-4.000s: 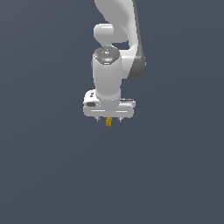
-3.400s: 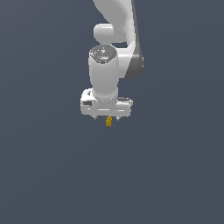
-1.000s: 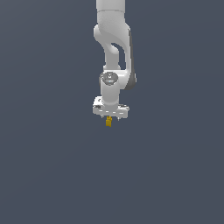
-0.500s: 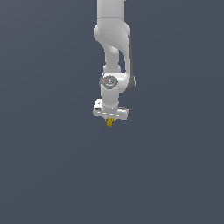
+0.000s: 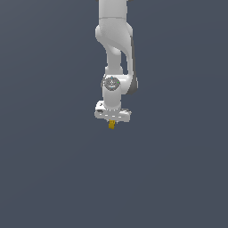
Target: Pick up the object and move it to a goal position.
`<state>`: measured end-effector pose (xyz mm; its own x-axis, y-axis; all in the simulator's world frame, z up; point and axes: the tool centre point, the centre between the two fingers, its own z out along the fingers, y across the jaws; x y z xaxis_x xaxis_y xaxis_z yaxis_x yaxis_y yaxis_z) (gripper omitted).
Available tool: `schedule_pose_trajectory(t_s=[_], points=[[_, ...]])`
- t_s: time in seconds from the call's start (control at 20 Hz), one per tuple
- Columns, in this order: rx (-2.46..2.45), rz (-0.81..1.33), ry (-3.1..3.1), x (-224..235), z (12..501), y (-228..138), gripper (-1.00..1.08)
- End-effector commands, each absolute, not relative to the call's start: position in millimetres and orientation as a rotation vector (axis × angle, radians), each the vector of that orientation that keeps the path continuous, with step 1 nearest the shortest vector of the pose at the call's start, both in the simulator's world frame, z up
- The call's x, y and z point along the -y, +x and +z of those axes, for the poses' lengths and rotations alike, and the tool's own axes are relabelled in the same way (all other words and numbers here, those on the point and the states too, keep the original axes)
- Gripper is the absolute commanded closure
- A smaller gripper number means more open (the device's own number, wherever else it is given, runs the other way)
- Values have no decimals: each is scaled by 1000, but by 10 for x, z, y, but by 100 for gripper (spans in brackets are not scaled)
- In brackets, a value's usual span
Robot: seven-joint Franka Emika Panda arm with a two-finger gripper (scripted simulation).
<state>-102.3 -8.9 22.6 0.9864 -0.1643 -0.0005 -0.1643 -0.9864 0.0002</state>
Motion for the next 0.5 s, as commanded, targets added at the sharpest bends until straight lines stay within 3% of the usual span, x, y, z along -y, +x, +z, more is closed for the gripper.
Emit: schedule_pose_trajectory(t_s=[0.0, 0.45], points=[[258, 0, 3131, 84, 247, -1013, 108], [258, 0, 3131, 41, 596, -856, 108]])
